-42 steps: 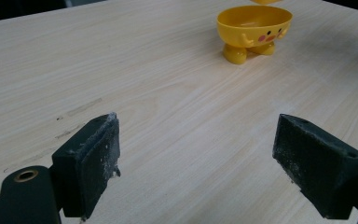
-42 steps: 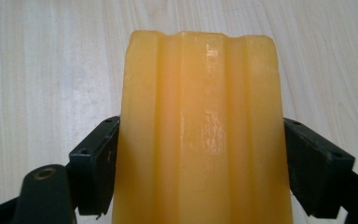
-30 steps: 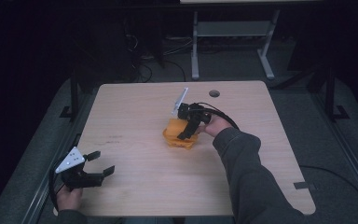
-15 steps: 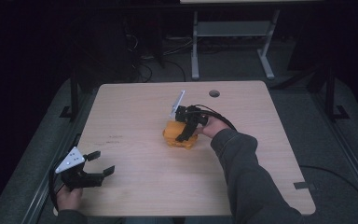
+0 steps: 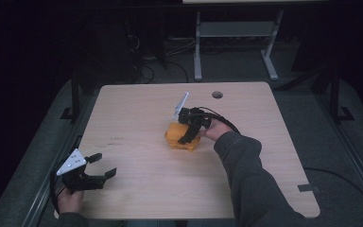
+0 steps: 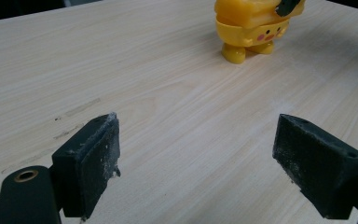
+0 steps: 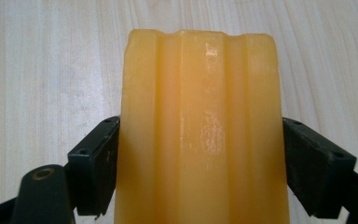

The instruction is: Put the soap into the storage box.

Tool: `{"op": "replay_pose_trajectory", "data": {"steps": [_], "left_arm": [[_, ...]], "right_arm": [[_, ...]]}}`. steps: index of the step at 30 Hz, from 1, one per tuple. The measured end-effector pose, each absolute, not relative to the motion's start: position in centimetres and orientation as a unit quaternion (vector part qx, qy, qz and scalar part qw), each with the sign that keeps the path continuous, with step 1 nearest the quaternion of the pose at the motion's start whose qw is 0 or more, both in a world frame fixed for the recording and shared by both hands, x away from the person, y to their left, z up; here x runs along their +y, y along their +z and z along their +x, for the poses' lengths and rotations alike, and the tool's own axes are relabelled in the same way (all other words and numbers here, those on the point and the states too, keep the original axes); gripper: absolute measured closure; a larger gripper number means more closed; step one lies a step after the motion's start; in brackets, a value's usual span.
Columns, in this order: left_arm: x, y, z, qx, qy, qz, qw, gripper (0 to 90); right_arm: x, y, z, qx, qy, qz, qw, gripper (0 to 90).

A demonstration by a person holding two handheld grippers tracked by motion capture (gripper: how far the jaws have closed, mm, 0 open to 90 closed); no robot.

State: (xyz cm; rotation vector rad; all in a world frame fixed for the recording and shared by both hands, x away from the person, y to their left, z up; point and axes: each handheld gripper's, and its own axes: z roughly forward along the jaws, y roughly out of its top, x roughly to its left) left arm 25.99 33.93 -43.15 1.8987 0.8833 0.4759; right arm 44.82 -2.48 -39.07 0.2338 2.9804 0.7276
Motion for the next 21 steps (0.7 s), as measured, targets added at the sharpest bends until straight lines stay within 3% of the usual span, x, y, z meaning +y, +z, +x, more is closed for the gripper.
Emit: {"op": "replay_pose_trajectory", "data": {"steps": [21], "left_arm": [[33.92,-43.14,25.98,0.362,0.195,0.776,0.477,14.3]], "right_arm": [[-2.1,-39.12,44.7,0.968,0.233,0.084,0.039,16.2]]}}
